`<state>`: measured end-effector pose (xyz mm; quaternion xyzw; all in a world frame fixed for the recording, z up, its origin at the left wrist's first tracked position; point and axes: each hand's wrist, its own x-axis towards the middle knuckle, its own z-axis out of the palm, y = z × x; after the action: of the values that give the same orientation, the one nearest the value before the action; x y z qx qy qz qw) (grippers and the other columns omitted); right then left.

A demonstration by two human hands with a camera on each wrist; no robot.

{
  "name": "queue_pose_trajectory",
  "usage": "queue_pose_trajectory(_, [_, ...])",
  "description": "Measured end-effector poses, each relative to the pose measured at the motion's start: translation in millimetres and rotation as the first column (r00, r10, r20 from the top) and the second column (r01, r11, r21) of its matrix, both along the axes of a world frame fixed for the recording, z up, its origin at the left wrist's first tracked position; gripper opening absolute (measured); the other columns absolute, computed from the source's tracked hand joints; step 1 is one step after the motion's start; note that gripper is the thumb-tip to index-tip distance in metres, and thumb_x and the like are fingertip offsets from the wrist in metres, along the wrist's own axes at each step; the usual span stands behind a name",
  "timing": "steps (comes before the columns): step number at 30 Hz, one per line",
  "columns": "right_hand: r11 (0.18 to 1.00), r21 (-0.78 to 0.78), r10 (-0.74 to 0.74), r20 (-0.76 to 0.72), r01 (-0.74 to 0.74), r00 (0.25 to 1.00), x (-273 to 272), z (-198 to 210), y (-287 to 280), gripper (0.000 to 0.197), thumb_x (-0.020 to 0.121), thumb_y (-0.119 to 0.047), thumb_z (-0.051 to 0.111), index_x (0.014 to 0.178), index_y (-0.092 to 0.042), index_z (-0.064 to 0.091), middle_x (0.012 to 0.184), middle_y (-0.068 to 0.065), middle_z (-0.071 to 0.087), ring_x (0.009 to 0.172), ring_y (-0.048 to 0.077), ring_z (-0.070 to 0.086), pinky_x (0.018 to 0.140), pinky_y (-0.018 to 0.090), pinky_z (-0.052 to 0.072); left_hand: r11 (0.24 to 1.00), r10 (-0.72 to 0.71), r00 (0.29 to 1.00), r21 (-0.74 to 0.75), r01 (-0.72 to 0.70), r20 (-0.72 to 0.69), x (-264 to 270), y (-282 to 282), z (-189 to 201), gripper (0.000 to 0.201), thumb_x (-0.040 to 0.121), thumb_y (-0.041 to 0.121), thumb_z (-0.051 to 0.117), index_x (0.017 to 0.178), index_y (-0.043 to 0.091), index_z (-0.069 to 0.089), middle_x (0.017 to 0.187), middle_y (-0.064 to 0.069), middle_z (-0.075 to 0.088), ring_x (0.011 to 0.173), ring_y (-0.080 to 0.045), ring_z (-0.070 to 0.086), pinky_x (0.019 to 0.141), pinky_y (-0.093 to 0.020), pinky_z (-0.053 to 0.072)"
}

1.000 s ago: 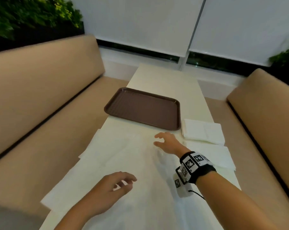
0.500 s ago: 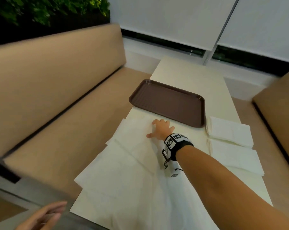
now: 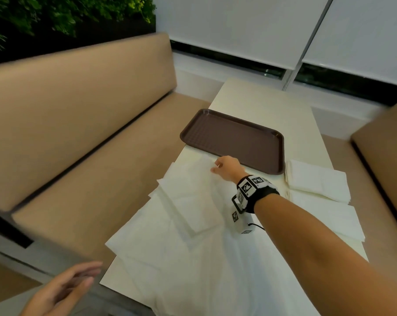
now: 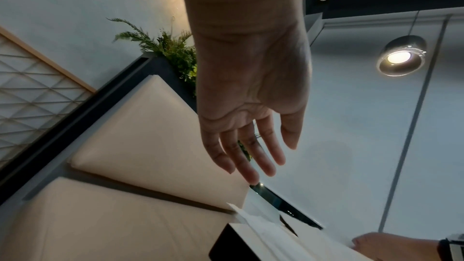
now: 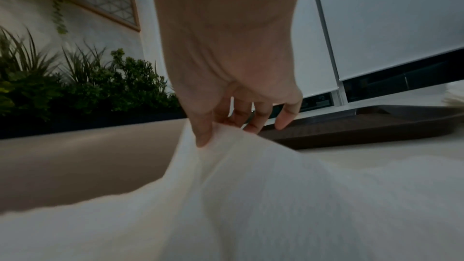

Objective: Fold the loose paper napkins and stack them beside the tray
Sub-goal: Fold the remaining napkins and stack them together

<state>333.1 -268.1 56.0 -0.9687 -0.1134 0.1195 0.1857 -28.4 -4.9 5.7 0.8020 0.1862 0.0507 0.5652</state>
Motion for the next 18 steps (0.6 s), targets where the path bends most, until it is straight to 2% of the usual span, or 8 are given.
queue_pose_trajectory(1, [0.998, 0.036, 0.048, 0.0, -0.048, 0.999, -3, 8, -3, 0.034, 0.091, -0.029, 0.061, 0.063, -0.023, 0.042, 0.069, -0.007, 0.045, 0.083, 0.022, 0.049, 0.074, 0.03, 0.04, 0.999, -0.024, 1.0, -0.026, 0.024, -0.017, 5, -3, 10, 0.014, 0.076, 0.04, 0.069, 0.089, 0.045, 0.072, 0.091, 0.007, 0.075, 0.089, -0.012, 0.067, 0.077, -0.007, 0.046])
queue_pose_trajectory(4, [0.966, 0.189, 0.185, -0.027, -0.177, 0.982, -26, 49, -17, 0.031, 0.095, -0.025, 0.055, 0.068, -0.022, 0.04, 0.071, -0.007, 0.043, 0.072, 0.015, 0.046, 0.059, 0.023, 0.034, 0.989, -0.135, 0.989, -0.057, 0.138, 0.054, 29, -15, 39, 0.056, 0.05, 0.072, 0.069, 0.099, 0.044, 0.069, 0.1, 0.009, 0.071, 0.098, -0.009, 0.064, 0.083, -0.01, 0.046])
queue_pose_trajectory(7, [0.861, 0.473, 0.268, -0.107, -0.188, 0.958, -59, 92, -37, 0.012, 0.099, -0.021, 0.049, 0.088, -0.021, 0.053, 0.087, -0.004, 0.059, 0.078, 0.011, 0.058, 0.069, 0.024, 0.048, 0.974, -0.176, 0.96, -0.101, 0.202, 0.219, 67, -46, 77, 0.046, 0.063, 0.062, 0.067, 0.108, 0.055, 0.06, 0.116, 0.024, 0.061, 0.109, 0.012, 0.053, 0.088, -0.009, 0.043])
queue_pose_trajectory(9, [0.769, 0.623, 0.276, -0.126, -0.14, 0.953, -82, 115, -52, 0.015, 0.1, -0.021, 0.046, 0.11, -0.015, 0.055, 0.102, 0.002, 0.065, 0.089, 0.015, 0.064, 0.079, 0.032, 0.055, 0.957, -0.222, 0.94, -0.129, 0.261, 0.257, 100, -68, 92, 0.053, 0.072, 0.053, 0.074, 0.117, 0.063, 0.048, 0.126, 0.027, 0.052, 0.118, 0.017, 0.044, 0.097, -0.017, 0.038])
queue_pose_trajectory(10, [0.722, 0.684, 0.263, -0.135, -0.102, 0.955, -92, 124, -60, 0.02, 0.1, -0.021, 0.045, 0.117, -0.015, 0.054, 0.104, 0.002, 0.065, 0.089, 0.014, 0.065, 0.08, 0.031, 0.056, 0.946, -0.242, 0.935, -0.149, 0.287, 0.259, 116, -77, 96, 0.067, 0.069, 0.051, 0.076, 0.122, 0.067, 0.039, 0.132, 0.029, 0.045, 0.123, 0.015, 0.041, 0.1, -0.019, 0.034])
queue_pose_trajectory(12, [0.626, 0.779, 0.234, -0.139, -0.04, 0.962, -111, 140, -76, 0.023, 0.1, -0.021, 0.044, 0.121, -0.02, 0.055, 0.104, -0.001, 0.065, 0.089, 0.011, 0.065, 0.078, 0.027, 0.056, 0.912, -0.305, 0.917, -0.198, 0.359, 0.259, 146, -97, 102, 0.089, 0.056, 0.054, 0.079, 0.121, 0.077, 0.022, 0.141, 0.02, 0.033, 0.133, 0.002, 0.033, 0.105, -0.025, 0.029])
queue_pose_trajectory(15, [0.493, 0.869, 0.154, -0.143, 0.05, 0.978, -133, 148, -100, 0.027, 0.099, -0.022, 0.044, 0.124, -0.021, 0.053, 0.111, 0.001, 0.064, 0.096, 0.013, 0.062, 0.082, 0.028, 0.052, 0.816, -0.421, 0.858, -0.29, 0.501, 0.295, 171, -124, 104, 0.102, 0.046, 0.056, 0.088, 0.107, 0.087, 0.013, 0.154, 0.016, 0.02, 0.142, -0.01, 0.026, 0.113, -0.042, 0.03])
queue_pose_trajectory(18, [0.459, 0.879, -0.033, -0.13, 0.131, 0.991, -146, 139, -123, 0.028, 0.1, -0.024, 0.044, 0.126, -0.018, 0.051, 0.119, 0.004, 0.063, 0.102, 0.016, 0.062, 0.087, 0.032, 0.05, 0.765, -0.406, 0.818, -0.339, 0.548, 0.407, 179, -144, 104, 0.102, 0.046, 0.044, 0.092, 0.112, 0.08, 0.022, 0.146, 0.022, 0.034, 0.13, -0.003, 0.044, 0.1, -0.032, 0.048])
